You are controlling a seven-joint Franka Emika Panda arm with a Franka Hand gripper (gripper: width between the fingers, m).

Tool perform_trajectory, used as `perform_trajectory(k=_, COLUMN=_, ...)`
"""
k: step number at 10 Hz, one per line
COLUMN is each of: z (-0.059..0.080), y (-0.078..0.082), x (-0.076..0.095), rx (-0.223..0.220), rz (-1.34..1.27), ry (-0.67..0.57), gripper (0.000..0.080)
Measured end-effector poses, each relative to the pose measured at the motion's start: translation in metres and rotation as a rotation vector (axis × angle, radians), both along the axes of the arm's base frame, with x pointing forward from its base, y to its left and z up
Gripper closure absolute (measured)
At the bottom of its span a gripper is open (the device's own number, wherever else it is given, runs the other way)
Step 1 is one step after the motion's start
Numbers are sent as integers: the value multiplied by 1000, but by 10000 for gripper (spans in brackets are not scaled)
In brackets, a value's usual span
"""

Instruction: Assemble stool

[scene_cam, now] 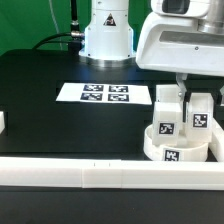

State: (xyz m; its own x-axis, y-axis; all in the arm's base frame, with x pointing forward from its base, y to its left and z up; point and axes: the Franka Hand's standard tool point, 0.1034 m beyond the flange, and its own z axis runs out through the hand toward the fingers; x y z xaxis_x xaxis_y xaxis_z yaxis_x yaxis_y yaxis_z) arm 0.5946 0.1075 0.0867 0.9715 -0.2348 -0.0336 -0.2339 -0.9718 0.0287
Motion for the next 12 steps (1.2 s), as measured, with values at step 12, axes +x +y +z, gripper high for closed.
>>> perform_trajectory(k=12, z=-1, y=12, x=-3, rx=56, rz=-1120, ry=11, gripper=469)
